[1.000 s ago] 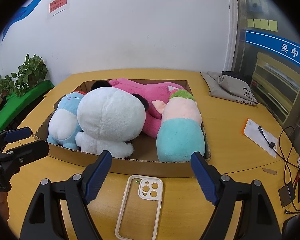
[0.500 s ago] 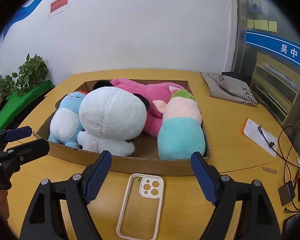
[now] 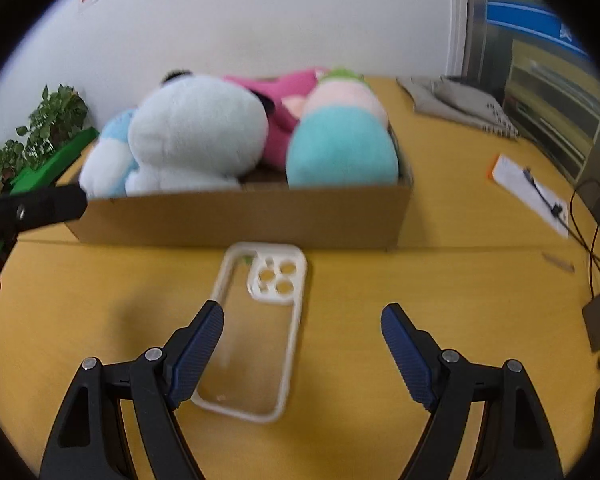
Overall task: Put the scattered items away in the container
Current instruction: 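Pinch the clear phone case's white rim with the left gripper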
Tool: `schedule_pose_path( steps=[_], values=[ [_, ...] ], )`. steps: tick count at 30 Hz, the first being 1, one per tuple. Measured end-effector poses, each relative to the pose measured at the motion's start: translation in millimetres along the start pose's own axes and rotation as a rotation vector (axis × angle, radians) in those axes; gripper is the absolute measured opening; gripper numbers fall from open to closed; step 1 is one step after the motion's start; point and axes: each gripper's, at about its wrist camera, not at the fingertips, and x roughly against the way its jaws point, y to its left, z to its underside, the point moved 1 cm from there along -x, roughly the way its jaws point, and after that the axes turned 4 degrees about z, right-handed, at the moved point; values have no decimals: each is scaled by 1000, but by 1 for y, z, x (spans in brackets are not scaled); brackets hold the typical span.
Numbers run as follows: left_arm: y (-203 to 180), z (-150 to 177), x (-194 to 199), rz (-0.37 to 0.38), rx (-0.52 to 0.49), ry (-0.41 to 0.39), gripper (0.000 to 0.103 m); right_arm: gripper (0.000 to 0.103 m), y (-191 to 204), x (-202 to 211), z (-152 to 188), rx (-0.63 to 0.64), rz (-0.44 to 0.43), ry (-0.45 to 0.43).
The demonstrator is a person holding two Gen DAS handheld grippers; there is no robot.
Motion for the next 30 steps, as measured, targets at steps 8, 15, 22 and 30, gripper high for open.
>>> schedule_pose_path(
  steps=[8,15,22,30],
  values=[
    [-10,22,-69,23,25,150,83,63,5,-21,27,19,12,83],
    [-18,28,-90,-20,-9,178,56,44,2,-26,40,14,16,95],
    [-21,30,-91,41,-4,198,12,7,12,-23,41,42,-47,85],
    [-21,18,-50,67,-18,120,11,6,17,5,31,51,-63,7]
  ],
)
